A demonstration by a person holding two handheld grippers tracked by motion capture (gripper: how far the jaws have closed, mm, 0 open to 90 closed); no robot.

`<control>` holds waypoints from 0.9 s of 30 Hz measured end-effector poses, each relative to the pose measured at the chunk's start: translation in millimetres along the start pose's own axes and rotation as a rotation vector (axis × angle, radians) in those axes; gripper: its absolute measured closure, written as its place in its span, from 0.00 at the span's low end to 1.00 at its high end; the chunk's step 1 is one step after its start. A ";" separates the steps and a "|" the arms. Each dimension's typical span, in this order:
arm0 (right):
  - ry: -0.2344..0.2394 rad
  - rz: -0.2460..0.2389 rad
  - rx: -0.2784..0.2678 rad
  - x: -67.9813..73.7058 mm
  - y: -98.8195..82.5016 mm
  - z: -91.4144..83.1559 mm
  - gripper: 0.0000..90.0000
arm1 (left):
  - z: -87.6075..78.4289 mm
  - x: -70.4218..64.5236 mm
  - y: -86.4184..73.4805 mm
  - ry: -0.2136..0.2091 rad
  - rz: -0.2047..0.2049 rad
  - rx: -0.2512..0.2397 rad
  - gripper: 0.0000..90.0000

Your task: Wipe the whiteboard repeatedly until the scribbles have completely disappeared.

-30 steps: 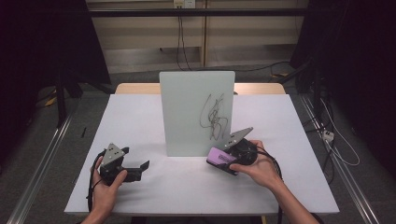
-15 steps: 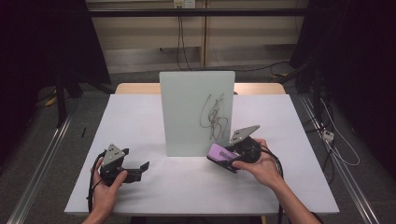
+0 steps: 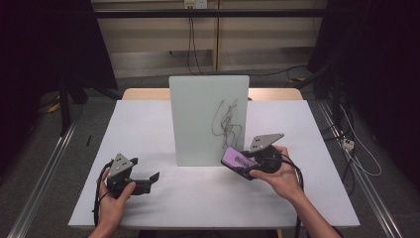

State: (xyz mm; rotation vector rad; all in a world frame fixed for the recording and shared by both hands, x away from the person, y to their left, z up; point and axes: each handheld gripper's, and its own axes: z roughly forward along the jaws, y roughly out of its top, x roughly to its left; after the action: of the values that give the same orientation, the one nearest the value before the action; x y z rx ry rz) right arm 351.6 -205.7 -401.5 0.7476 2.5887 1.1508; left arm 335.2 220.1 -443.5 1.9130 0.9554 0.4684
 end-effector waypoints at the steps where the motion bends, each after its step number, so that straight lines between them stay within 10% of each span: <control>1: 0.001 -0.005 -0.001 -0.4 0.2 -0.8 0.47 | 0.1 -0.2 0.0 0.009 0.015 0.002 0.06; 27: -0.091 -0.088 -0.131 -4.7 38.1 -32.4 0.47 | -3.0 2.3 1.0 0.015 0.005 0.002 0.06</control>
State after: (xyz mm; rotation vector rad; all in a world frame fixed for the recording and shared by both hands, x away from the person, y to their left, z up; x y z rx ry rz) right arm 357.0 -207.1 -351.6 0.6364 2.4194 1.2161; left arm 335.1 223.3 -441.2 1.9163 0.9611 0.4853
